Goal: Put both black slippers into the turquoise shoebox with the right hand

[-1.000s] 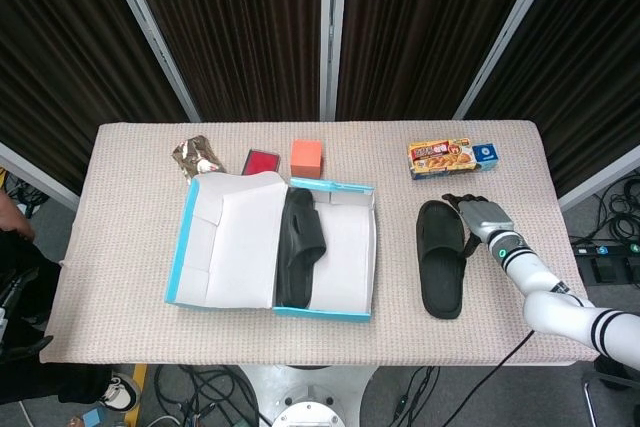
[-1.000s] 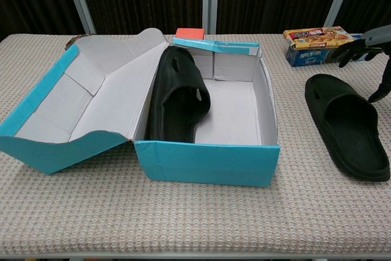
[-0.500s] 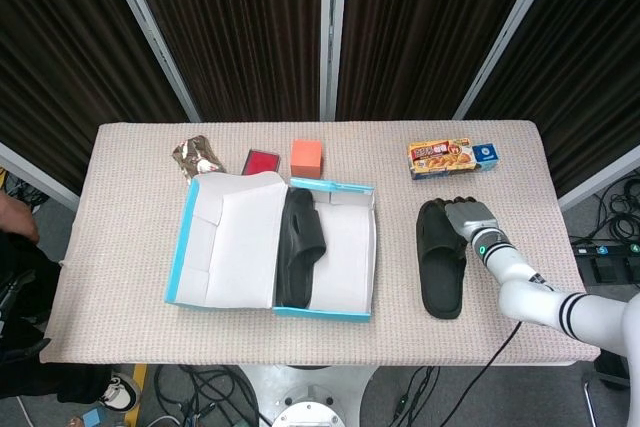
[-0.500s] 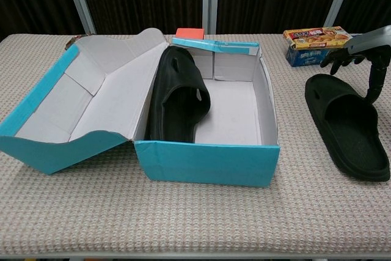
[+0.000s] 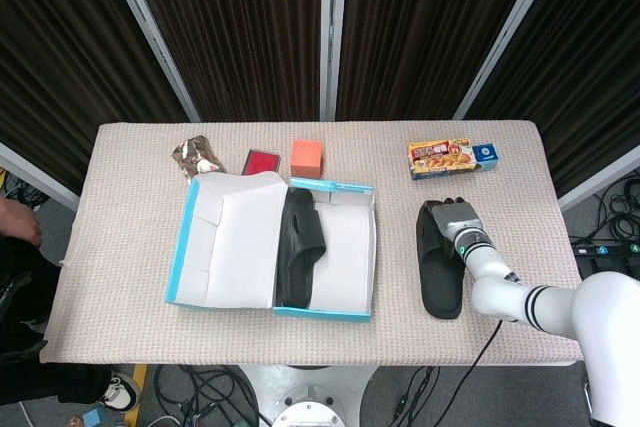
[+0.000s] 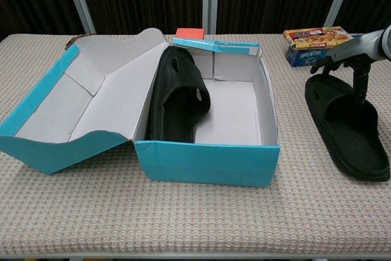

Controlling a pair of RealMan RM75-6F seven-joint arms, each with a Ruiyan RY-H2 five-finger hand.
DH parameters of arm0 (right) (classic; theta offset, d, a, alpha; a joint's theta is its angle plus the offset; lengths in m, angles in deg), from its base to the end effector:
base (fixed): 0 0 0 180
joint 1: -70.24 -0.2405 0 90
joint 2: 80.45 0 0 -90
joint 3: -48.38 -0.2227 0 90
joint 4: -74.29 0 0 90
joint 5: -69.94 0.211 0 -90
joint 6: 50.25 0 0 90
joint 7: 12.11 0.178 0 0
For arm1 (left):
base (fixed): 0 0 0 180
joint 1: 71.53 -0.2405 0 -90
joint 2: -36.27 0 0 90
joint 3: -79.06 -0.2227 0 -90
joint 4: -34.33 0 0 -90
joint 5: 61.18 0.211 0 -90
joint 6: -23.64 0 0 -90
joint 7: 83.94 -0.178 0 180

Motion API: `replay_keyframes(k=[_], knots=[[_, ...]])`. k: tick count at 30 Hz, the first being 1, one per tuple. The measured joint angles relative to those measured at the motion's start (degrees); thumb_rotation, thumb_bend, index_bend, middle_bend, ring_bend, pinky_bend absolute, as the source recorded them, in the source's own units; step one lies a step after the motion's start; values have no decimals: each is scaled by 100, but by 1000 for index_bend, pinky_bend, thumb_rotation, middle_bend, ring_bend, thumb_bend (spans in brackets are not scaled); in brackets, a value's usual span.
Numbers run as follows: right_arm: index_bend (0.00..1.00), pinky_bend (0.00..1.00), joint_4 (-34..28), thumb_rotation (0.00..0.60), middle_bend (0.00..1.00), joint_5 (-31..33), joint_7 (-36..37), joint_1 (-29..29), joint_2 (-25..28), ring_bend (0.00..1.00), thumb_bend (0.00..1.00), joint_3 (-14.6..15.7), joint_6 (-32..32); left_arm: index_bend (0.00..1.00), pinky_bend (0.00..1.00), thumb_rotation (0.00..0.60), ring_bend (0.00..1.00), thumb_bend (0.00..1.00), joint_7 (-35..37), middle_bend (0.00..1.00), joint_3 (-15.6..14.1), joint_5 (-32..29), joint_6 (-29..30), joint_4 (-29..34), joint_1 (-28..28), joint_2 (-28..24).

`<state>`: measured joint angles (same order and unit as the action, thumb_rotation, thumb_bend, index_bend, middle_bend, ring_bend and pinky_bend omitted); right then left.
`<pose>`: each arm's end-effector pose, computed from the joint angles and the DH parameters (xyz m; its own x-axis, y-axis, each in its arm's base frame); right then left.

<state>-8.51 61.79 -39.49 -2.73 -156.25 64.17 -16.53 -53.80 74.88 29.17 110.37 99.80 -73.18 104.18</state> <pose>-0.2042 -0.3932 0.0054 0.5227 -0.6651 0.5333 -0.7715 -0.1030 0.6278 -0.3755 0.1518 0.1601 0.2767 0.1327 0.9517 0.9564 0.0579 -0.2862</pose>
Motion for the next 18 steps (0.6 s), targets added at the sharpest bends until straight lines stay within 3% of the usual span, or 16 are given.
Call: replay_keyframes(k=[18], knots=[[150, 32, 20, 600, 218, 407, -339, -179, -148, 0, 0, 125, 190, 88, 79, 600, 51, 0, 125, 162, -39, 32, -64, -41, 9, 1]])
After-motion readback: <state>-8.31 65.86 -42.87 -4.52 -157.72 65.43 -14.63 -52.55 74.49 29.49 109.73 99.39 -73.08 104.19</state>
